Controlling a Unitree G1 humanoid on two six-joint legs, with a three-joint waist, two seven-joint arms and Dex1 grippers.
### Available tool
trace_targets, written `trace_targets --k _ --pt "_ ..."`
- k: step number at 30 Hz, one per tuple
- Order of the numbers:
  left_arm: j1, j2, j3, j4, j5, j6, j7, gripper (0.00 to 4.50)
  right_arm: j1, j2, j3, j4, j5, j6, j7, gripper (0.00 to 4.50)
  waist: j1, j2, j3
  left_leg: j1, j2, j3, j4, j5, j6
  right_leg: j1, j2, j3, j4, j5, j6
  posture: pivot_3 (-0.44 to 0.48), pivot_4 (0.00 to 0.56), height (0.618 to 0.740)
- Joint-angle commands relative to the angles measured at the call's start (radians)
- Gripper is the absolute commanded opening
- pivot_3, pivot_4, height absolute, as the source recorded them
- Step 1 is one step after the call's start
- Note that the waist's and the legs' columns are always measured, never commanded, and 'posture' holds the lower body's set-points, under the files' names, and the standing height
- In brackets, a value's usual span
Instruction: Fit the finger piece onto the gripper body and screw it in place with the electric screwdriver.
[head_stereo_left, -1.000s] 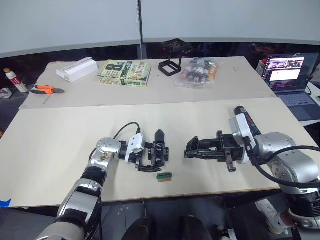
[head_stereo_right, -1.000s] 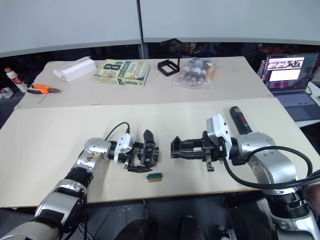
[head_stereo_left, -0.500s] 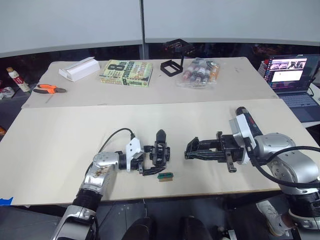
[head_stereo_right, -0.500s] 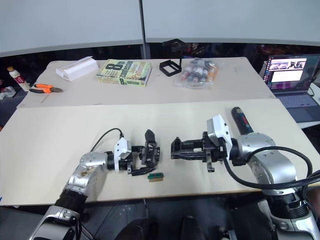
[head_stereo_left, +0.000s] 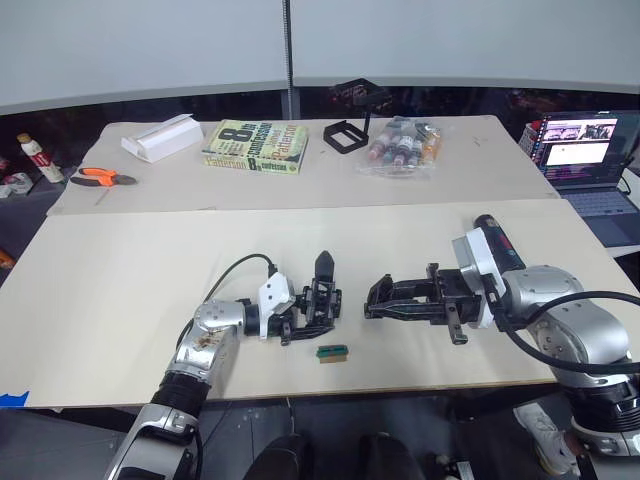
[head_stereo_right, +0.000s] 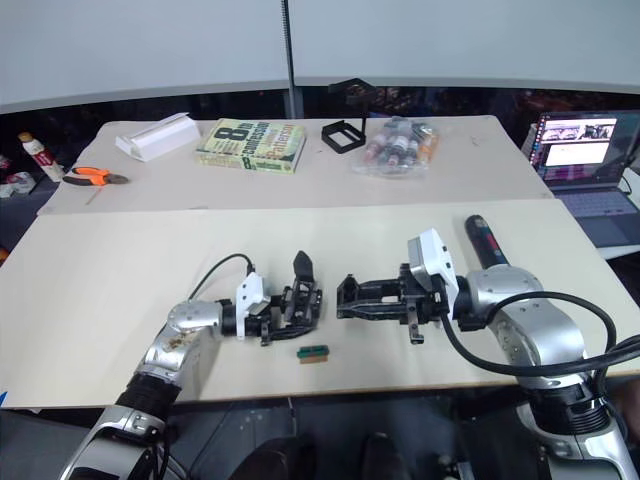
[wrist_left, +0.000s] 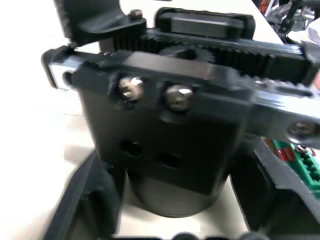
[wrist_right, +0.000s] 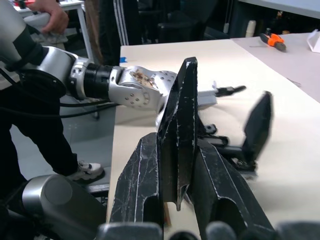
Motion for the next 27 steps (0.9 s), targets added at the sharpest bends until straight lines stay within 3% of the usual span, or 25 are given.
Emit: trace_targets --k 1,13,27 --pt "-0.04 -0.03 -0.012 0.036 0.001 -0.025 0.007 2.34 -0.038 0.019 0.012 -0.022 -0.004 -0.014 -0.01 0.39 0.006 0.0 0.0 0.0 0.0 0.0 0.0 0.0 0.0 0.0 0.0 0.0 0.0 0.0 0.0 0.0 0.15 0.74" --pt "-0.159 -0.08 -0.021 0.215 0.068 -0.173 0.028 2.34 -0.166 0.145 0.142 0.109 -0.149 -0.063 -0.066 0.39 0.003 0.0 0.0 -0.002 0.0 0.0 0.002 0.0 0.0 -0.003 0.0 -0.001 0.001 0.0 0.0 0.0 0.15 0.74" --pt "-0.16 -0.082 -0.025 0.243 0.083 -0.175 0.038 2.34 -0.191 0.227 0.181 0.249 -0.261 -0.142 -0.081 0.39 0.003 0.0 0.0 -0.002 -0.001 0.0 0.002 0.0 0.0 -0.002 0.001 -0.001 0.001 0.0 0.0 0.0 0.15 0.74"
